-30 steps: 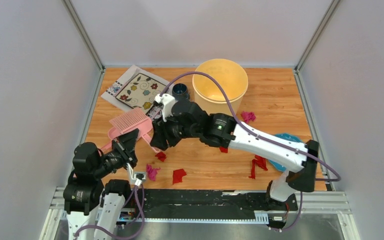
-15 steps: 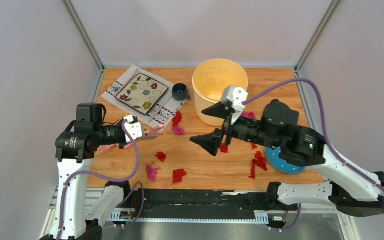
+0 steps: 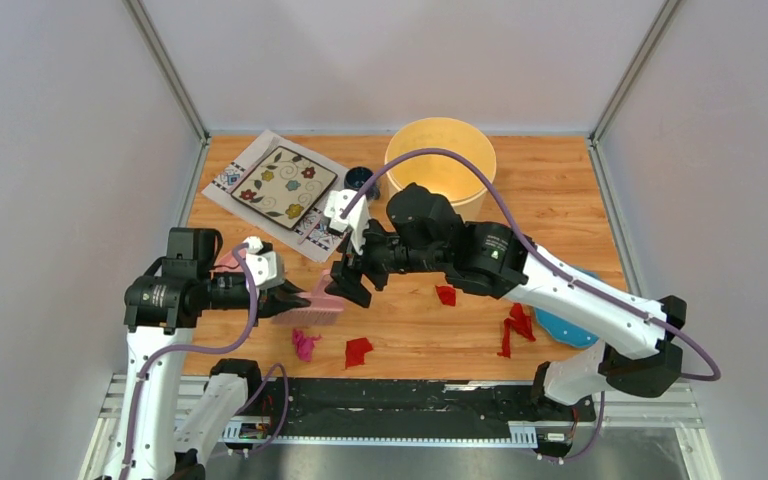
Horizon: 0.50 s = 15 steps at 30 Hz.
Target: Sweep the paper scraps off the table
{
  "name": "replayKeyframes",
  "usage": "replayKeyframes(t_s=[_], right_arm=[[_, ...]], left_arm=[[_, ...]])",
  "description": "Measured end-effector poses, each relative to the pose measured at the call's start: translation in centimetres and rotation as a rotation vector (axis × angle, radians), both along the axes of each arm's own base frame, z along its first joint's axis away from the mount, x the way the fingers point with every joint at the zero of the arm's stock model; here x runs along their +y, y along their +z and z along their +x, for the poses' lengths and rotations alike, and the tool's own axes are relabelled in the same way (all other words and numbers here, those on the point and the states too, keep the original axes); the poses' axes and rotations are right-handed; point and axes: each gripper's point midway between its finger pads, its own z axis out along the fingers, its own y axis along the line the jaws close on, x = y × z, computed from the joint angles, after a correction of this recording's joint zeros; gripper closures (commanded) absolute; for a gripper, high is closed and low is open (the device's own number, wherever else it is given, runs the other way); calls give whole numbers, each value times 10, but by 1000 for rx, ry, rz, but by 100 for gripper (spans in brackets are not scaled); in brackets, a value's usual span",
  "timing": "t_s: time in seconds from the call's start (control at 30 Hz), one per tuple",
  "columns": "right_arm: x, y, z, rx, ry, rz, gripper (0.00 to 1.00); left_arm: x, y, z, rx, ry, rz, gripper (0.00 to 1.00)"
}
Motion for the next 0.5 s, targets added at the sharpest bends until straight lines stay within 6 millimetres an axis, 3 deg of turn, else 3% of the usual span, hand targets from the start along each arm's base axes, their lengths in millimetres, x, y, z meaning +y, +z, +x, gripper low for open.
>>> replayKeyframes(t_s=[0.17,0.2,0.33,0.5], right_arm=[[9,12,-6,-7,63,14,41],[11,12,-8,-4,78,9,47],[19,4,-11,14,122,-26,51],[25,-14,-15,42,164,-82,76]], left_arm=[[-1,0,-1,8,-5,-7,100],[-1,0,-1,9,-6,-8,100],[-1,0,0,16,-7,-9,100],[-2,-1,1,24,-8,-10,100]])
